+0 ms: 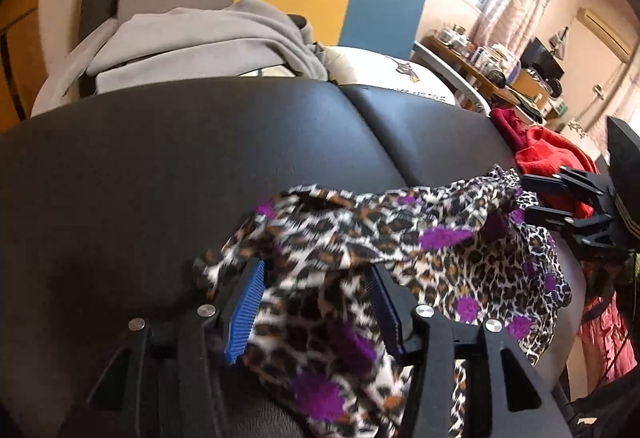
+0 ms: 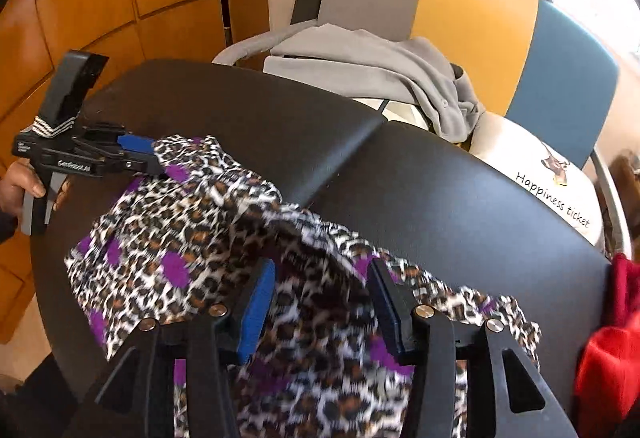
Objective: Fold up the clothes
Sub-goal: 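Pinch and tuck the folded garment edge with the right gripper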
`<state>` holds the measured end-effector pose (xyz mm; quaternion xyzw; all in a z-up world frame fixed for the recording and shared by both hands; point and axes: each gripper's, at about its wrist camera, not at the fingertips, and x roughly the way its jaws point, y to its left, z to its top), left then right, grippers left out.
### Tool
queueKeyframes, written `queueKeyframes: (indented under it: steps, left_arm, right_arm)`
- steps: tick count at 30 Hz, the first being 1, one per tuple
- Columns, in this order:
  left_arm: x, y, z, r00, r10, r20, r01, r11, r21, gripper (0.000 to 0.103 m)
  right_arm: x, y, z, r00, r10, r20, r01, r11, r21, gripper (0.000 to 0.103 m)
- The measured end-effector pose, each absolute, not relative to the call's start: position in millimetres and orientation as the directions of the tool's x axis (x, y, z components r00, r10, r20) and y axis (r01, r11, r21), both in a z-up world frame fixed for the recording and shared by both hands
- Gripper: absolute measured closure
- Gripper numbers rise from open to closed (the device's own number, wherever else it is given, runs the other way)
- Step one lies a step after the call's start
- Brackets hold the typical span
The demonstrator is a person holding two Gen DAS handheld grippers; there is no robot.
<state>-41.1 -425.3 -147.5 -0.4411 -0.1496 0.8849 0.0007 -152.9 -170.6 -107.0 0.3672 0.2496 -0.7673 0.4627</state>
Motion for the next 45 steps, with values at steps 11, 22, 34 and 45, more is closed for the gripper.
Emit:
queueKeyframes:
  steps: [11, 22, 34, 45]
  left_arm:
    - [-84.8, -452.5, -141.9, -0.605, 0.31, -0.734, 0.149, -0.861, -0.486, 0.078]
    - [-15.9, -482.2, -158.6, -0.688, 0.385, -0.615, 0.244, -0.675, -0.696, 0.064]
    - [-7.6, -410.1, -177.0, -0.539, 0.285, -0.793, 0.277, -0.829, -0.486, 0.082]
    - [81.5, -444.6, -188.7, -0.537, 0.164, -0.828, 0.507, -0.721, -0.472, 0.103]
  right_arm:
    - [-207.6, -209.0, -119.6, -0.301, -0.478, -0.825, 0.87, -0.492, -0.032, 0.101]
    - [-203.0, -133.6, -126.8, -0.226, -0.563, -0.795, 0.749, -0.622, 0.227, 0.083]
    - [-148.1, -31.9, -149.3, -0.23, -0.555, -0.799, 0.641, -0.704, 0.305, 0.077]
    - [-141.7, 14.6, -154.4, -0.249, -0.578, -0.777, 0.574, -0.734, 0.362, 0.068]
